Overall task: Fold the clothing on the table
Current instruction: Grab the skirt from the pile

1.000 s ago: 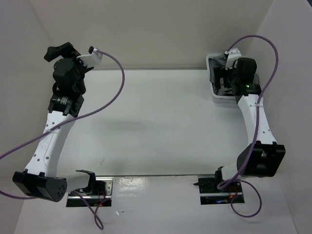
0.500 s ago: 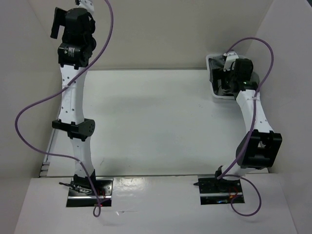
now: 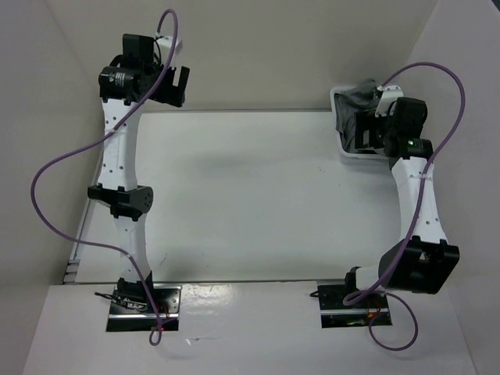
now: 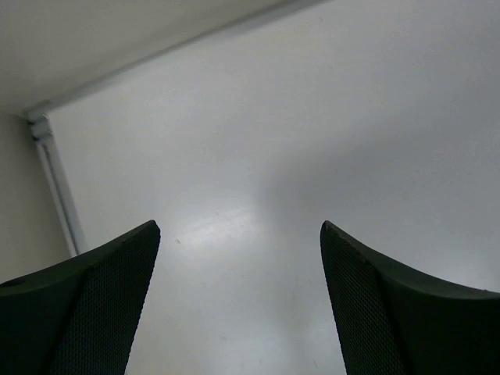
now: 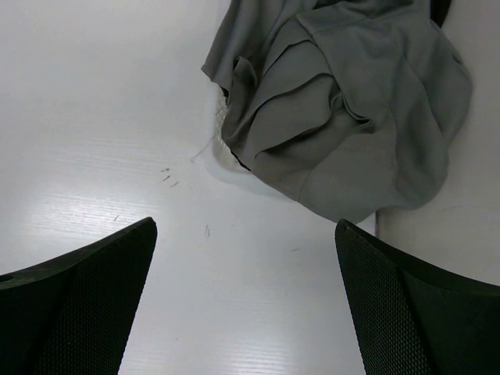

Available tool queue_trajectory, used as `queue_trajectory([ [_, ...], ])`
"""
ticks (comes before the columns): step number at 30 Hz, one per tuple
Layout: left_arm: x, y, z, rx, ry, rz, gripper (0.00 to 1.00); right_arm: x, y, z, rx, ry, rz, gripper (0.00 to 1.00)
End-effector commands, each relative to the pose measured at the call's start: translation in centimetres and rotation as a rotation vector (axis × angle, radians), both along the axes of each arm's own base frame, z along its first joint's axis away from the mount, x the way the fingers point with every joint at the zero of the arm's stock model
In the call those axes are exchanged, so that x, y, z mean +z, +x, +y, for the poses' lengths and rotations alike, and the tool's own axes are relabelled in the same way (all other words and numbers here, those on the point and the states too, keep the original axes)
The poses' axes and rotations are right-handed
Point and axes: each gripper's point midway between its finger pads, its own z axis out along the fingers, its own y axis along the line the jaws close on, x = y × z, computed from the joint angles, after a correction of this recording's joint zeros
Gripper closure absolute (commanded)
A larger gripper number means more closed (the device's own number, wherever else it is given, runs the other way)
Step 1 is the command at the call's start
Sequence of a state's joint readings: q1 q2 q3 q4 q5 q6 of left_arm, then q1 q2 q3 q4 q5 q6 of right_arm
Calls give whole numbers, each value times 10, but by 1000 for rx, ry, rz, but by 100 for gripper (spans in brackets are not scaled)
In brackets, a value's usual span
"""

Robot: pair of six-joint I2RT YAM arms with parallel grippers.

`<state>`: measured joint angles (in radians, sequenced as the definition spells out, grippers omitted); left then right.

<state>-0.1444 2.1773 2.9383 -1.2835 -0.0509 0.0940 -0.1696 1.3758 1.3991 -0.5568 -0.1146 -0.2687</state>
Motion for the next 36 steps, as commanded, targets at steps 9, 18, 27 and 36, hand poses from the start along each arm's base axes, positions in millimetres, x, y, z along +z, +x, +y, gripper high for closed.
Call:
queue_trajectory([
  [9, -42, -108, 68, 44, -136, 166, 19, -24, -39, 4, 4, 99, 50, 1],
  [18, -112, -153, 89, 159, -88, 80, 8, -39, -47, 20, -17, 137, 75, 1],
  [27, -193, -112, 87, 128, -410, 318, 9, -31, -45, -40, -219, 60, 75, 1],
  [36, -204, -124, 89, 116, -378, 267, 12, -38, -8, -54, -254, 34, 30, 1],
])
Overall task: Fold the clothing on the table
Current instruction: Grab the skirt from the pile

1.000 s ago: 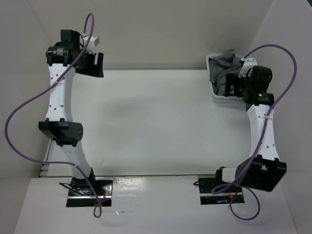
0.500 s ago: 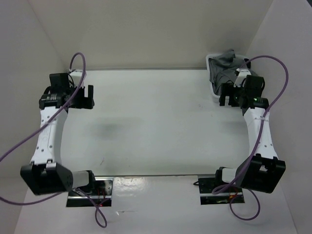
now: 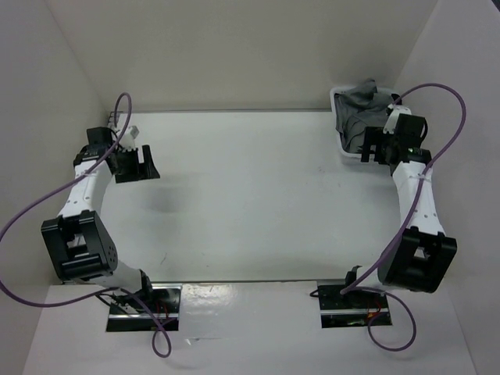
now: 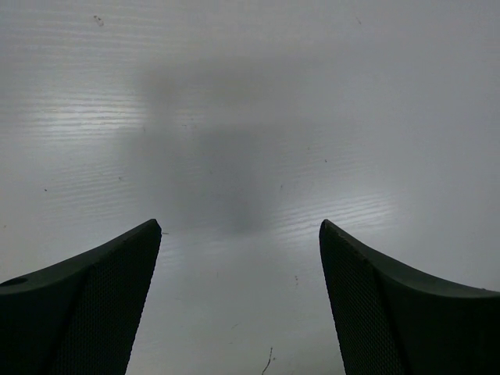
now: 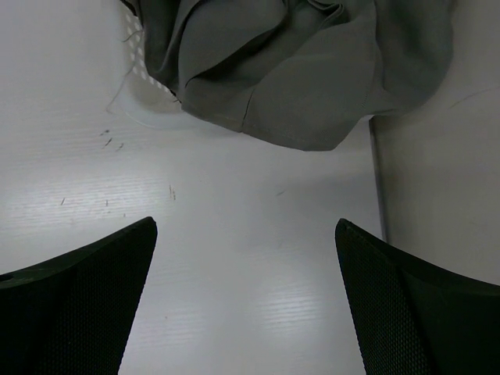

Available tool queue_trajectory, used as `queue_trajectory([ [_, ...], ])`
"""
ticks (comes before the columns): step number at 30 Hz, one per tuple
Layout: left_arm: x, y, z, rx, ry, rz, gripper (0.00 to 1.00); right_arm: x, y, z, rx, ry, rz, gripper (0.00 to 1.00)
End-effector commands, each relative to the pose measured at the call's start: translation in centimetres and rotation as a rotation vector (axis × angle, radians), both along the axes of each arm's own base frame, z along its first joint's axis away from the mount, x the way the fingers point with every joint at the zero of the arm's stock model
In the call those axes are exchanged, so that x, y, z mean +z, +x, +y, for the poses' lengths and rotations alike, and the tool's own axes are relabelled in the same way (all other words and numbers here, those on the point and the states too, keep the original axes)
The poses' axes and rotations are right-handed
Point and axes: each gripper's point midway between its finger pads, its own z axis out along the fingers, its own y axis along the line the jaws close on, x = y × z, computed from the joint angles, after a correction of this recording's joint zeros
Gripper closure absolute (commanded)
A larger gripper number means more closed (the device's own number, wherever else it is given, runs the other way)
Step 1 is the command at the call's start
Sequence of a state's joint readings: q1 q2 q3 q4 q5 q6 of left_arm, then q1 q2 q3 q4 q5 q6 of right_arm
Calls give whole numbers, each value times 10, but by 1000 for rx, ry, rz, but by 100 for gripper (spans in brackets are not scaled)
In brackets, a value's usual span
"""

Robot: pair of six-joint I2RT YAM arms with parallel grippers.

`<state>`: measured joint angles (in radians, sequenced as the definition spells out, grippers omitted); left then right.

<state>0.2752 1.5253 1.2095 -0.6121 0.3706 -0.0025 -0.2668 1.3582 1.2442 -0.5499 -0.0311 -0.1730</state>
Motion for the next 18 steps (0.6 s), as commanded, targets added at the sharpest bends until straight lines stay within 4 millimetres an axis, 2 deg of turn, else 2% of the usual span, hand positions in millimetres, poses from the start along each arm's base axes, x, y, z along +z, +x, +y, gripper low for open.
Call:
queue_trajectory([
  [1, 42, 3, -5, -40, 29, -166, 12, 10, 29, -7, -23, -33, -67, 1],
  [3, 47, -7, -7, -56, 49, -187, 12, 6, 40, -1, -14, -29, -57, 1],
  [4, 53, -10, -9, -62, 45, -198, 12, -4, 48, -3, -21, -36, -34, 2],
  [5, 53, -14, -10, -72, 55, -204, 12, 1, 56, -2, -19, -45, -43, 2],
  [6, 62, -16, -10, -72, 64, -233, 11, -1, 61, -1, -21, -51, -35, 4],
  [7, 61, -20, -13, -87, 60, -237, 11, -12, 69, -1, -21, -54, -9, 5],
  [8, 57, -25, -15, -87, 55, -224, 11, -7, 76, 1, -23, -65, -14, 5],
  [9, 64, -27, -17, -94, 53, -246, 11, -6, 81, 0, -23, -65, -16, 7],
  [10, 59, -29, -18, -94, 50, -234, 11, -13, 84, -1, -22, -62, 5, 10],
  [11, 63, -30, -17, -100, 60, -249, 11, -9, 90, -2, -22, -64, -6, 12],
  [14, 64, -34, -17, -95, 67, -249, 11, -14, 91, -3, -36, -58, 10, 17],
  [16, 62, -37, -17, -89, 74, -247, 11, -19, 88, -5, -45, -64, 23, 18],
  [17, 61, -40, -17, -89, 74, -245, 11, -14, 87, -7, -55, -73, 14, 19],
  [18, 61, -40, -17, -95, 80, -247, 11, -19, 84, -9, -57, -86, 31, 19],
])
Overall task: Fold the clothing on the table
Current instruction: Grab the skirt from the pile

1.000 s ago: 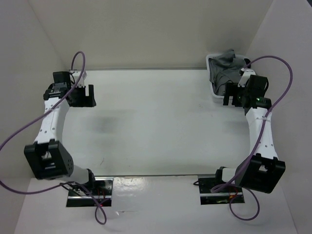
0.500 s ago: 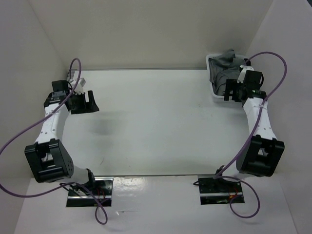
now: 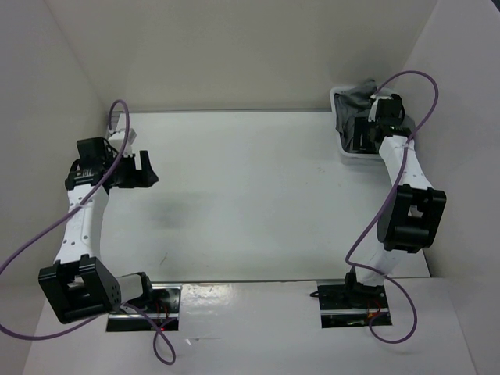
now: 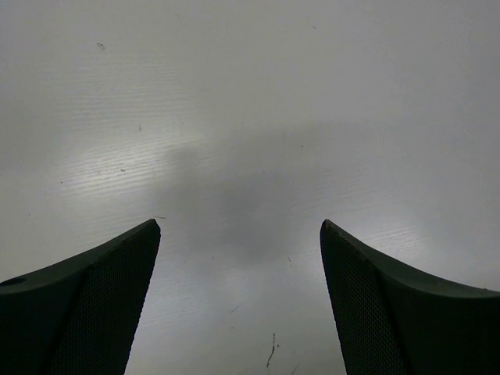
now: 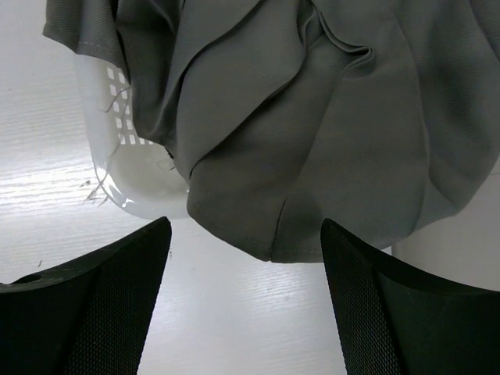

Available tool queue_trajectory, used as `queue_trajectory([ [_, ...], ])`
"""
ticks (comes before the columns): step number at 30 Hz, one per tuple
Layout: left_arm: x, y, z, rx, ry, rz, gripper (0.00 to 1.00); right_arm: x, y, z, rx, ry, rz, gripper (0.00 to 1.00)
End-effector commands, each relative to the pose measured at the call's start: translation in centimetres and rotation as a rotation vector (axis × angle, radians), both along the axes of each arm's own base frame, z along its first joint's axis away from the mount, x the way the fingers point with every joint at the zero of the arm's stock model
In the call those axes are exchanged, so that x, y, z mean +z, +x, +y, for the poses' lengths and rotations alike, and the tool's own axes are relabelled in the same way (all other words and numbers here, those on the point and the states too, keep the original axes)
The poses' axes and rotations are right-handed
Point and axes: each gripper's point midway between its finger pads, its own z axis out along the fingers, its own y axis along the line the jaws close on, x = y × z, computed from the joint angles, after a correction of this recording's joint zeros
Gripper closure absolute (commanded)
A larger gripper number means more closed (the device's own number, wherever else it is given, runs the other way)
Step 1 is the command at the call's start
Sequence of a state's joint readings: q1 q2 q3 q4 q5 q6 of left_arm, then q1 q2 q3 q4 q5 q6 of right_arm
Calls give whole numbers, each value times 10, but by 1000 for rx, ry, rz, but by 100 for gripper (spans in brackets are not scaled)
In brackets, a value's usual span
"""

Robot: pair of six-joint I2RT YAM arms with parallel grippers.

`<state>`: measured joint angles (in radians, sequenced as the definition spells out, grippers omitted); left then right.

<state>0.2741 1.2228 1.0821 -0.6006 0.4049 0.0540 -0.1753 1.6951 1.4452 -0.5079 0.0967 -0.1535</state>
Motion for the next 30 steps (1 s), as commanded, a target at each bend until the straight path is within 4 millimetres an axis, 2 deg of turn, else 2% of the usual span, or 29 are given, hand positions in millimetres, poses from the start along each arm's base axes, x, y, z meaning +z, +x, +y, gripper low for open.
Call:
queue_trajectory([
  [1, 6, -4, -3, -32, 17, -38, 11, 27, 7, -11, -42, -50, -83, 19],
  [5, 6, -4, -3, -32, 17, -38, 11, 27, 2, -16, -70, -73, -76, 20],
  [11, 5, -5, -5, -38, 8, -31, 11, 16, -8, -18, -84, -83, -52, 20],
  [15, 5, -5, -5, -38, 8, -31, 11, -1, -6, -18, -89, -73, -22, 23],
  [24, -2, -8, -6, -38, 3, -13, 11, 3, 5, -20, -90, -75, -38, 29],
  [26, -2, -8, -6, -38, 3, -13, 11, -6, 6, -20, -89, -72, -19, 32],
  [30, -2, -8, -6, -38, 3, -13, 11, -6, 8, -22, -102, -72, -20, 33],
])
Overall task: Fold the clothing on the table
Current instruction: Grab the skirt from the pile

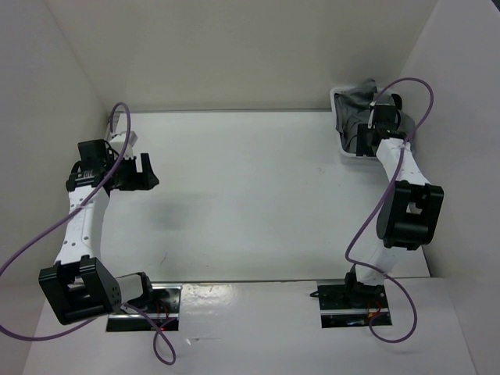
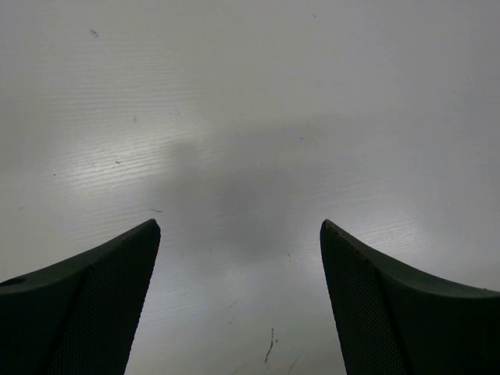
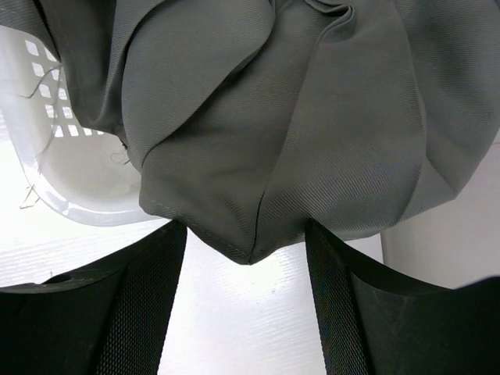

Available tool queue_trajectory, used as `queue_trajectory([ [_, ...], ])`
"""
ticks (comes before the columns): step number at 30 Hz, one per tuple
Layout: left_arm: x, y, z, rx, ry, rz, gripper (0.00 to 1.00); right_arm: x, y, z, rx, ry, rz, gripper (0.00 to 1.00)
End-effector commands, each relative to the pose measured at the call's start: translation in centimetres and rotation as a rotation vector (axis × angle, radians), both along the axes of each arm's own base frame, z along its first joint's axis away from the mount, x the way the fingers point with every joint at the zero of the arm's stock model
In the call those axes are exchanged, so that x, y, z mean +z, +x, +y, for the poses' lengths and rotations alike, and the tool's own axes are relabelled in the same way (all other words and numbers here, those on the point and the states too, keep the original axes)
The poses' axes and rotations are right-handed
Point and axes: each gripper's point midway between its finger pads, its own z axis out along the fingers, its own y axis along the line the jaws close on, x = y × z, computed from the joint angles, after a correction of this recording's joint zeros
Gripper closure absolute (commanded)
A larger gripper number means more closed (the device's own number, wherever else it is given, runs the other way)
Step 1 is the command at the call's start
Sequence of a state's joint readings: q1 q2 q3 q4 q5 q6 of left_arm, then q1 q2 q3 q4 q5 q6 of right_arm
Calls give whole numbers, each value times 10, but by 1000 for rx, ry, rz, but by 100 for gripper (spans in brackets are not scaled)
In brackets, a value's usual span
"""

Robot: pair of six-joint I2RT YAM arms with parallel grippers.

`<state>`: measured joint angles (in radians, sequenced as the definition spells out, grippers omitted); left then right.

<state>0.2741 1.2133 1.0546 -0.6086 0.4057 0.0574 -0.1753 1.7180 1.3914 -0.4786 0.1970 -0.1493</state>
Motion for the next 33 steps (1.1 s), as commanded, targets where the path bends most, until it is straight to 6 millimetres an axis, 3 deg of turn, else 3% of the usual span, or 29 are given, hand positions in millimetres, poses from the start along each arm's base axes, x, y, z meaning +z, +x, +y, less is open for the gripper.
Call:
queue_trajectory([
  [1, 7, -1, -4, -36, 7, -38, 11, 20, 19, -6, -25, -19, -87, 33],
  [11, 7, -1, -4, -36, 7, -38, 11, 36, 25, -10, -53, -27, -127, 32],
  [14, 7, -1, -4, -36, 7, -38, 11, 36, 28, -11, -53, -27, -127, 37],
  [23, 6, -4, -4, -36, 7, -38, 11, 26, 38, -2, -39, -35, -106, 57],
  [27, 6, -4, -4, -42, 14, -40, 11, 29, 41, -2, -39, -35, -109, 73],
  [28, 6, -4, -4, -42, 14, -40, 11, 24, 42, -2, -39, -34, -100, 84],
  [31, 6, -4, -4, -42, 14, -40, 11, 33, 44, -5, -47, -43, -113, 100],
  [33, 6, -4, -4, -42, 14, -40, 11, 42, 47, -5, -47, -45, -128, 100],
])
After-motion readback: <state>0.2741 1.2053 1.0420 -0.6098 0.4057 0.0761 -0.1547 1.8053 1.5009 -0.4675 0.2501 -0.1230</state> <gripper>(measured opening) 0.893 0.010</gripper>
